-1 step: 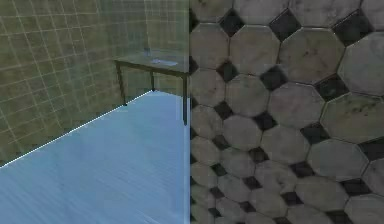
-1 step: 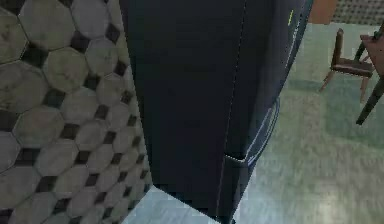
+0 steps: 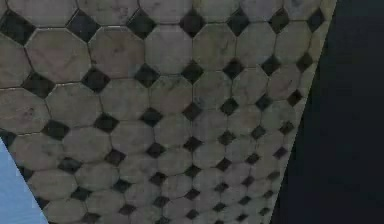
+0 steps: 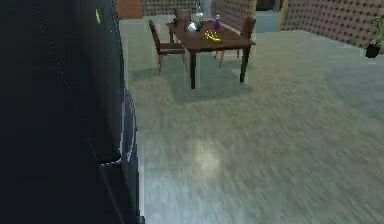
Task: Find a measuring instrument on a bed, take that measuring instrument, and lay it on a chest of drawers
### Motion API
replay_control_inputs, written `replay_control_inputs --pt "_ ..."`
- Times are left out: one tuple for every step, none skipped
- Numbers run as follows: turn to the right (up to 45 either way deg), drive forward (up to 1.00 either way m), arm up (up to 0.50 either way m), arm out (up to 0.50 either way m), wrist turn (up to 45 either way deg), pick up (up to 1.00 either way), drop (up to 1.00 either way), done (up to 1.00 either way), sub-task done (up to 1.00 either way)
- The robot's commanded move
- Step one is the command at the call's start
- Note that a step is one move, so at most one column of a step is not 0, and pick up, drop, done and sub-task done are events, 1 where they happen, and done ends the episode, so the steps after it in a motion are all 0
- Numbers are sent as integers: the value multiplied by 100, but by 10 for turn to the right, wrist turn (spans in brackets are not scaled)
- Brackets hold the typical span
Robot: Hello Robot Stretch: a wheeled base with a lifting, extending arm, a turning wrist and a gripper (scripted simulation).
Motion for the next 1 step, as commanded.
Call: replay_control_inputs --pt "450 0 0 0 0 0 0 0 0"
